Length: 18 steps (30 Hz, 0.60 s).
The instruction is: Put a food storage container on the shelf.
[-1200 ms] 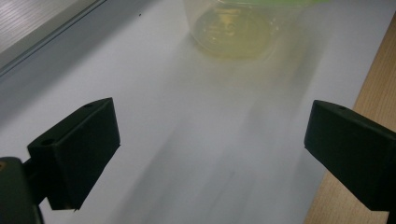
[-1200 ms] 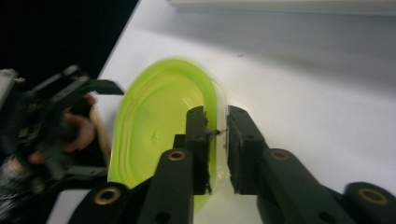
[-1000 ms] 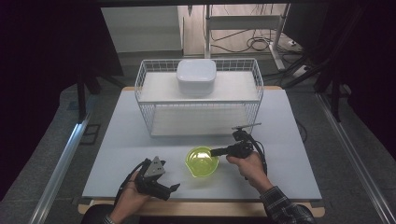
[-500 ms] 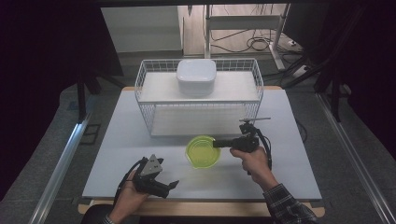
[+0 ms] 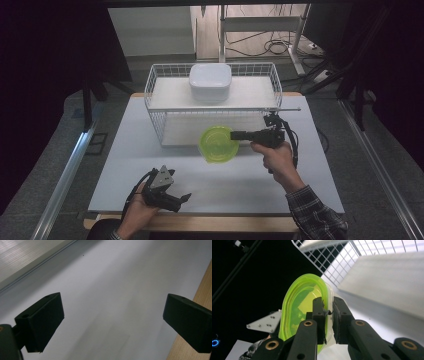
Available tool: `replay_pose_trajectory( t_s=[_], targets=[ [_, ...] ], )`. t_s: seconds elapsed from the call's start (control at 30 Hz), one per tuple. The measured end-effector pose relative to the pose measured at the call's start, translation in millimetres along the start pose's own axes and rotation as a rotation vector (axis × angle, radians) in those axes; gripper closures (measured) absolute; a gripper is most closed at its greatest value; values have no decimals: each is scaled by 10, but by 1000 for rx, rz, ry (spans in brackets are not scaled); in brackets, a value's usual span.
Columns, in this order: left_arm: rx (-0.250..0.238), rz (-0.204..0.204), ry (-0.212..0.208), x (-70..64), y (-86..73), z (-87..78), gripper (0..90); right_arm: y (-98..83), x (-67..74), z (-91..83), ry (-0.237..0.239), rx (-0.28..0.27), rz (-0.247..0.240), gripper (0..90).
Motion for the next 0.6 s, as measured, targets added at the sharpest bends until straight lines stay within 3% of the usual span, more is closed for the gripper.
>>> replay_pose_trajectory(
  t_s=[0.6],
  targets=[
    [-6,-5,-4,6,-2,3,31,594,334,-253,-9,-100,-50,815]
  ],
)
Point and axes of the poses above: each handheld gripper's, and its own axes: z roughly forward along the jaws, y roughly out of its top, x roughly to its left, the point moved 3 cm from there along z, roughly forward along the jaws, and after that the axes turned 10 degrees about x, right-handed, at the moved point
